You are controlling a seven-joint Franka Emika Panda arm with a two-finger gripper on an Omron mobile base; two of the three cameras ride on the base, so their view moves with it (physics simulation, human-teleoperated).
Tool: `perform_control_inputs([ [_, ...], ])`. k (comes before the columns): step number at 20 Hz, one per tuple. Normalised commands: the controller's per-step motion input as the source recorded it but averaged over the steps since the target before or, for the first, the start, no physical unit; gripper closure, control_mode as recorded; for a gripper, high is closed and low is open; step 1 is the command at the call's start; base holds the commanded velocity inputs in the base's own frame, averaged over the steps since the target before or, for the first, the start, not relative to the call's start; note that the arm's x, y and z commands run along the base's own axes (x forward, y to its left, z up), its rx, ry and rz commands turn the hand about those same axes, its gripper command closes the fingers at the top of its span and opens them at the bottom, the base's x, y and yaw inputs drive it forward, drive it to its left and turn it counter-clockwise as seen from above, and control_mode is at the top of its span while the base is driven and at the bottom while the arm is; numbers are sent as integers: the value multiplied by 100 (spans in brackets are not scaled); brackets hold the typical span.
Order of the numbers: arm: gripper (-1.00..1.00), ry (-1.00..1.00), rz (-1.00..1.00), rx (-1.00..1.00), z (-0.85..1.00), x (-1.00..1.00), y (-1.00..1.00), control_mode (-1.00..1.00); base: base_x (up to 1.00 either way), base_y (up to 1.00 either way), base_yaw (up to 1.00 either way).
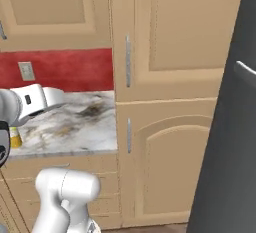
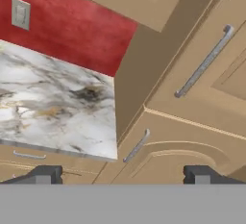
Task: Place the mustard and mustard from the counter to the top shelf of the fridge. If the existing items in the fridge are on the top shelf, move them to other shelves.
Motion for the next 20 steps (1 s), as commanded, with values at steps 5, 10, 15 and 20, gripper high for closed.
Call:
perform_control_inputs([
  [5,-100,0,0,0,0,0,0,100,-12,39,20],
  [10,-100,0,0,0,0,0,0,100,1,69,2],
  [15,-100,0,0,0,0,0,0,100,10,48,14],
  [20,-100,0,0,0,0,0,0,100,12,-6,45],
])
